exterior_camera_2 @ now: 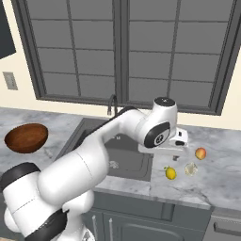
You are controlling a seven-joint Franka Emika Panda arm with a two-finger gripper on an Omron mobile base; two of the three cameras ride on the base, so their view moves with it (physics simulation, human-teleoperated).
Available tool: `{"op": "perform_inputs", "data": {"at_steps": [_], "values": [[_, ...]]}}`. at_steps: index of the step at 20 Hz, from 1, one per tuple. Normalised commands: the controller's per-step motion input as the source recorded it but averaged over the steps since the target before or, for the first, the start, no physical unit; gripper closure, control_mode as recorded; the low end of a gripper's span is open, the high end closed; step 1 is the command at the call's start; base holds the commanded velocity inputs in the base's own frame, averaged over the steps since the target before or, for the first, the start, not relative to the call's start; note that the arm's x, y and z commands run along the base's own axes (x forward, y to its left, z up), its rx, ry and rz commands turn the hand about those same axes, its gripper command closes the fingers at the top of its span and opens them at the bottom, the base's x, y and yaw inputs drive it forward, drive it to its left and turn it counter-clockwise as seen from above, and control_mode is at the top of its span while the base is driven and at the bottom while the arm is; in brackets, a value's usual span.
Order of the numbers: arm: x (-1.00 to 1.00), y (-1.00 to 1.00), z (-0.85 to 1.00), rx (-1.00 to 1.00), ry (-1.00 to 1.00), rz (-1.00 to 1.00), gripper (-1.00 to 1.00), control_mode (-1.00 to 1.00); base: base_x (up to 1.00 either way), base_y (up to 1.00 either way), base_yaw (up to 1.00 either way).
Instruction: There is a mixed pile of frozen fruits and vegetables on the counter. Locate all the frozen vegetables and place the items in a bowl on the counter. Take all the frozen fruits and defrost them in a running sink.
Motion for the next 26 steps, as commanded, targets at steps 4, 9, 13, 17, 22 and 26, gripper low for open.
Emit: {"op": "perform_inputs", "data": {"at_steps": [4, 9, 13, 17, 22, 26], "values": [[0.12, -0.16, -0.09, 0.0, 0.0, 0.0, -1.0, -1.0, 0.0, 0.0, 0.0], [0.13, -0.12, -0.09, 0.0, 0.0, 0.0, -1.0, -1.0, 0.0, 0.0, 0.0], [0.21, -0.01, -0.07, 0.0, 0.01, 0.0, -1.0, -1.0, 0.0, 0.0, 0.0], [0.19, 0.0, -0.05, 0.0, 0.01, 0.0, -1.0, -1.0, 0.0, 0.0, 0.0], [0.19, 0.0, -0.14, 0.0, 0.02, 0.0, -1.0, -1.0, 0.0, 0.0, 0.0], [0.18, 0.0, -0.26, 0.0, 0.02, 0.0, -1.0, -1.0, 0.0, 0.0, 0.0]]}}
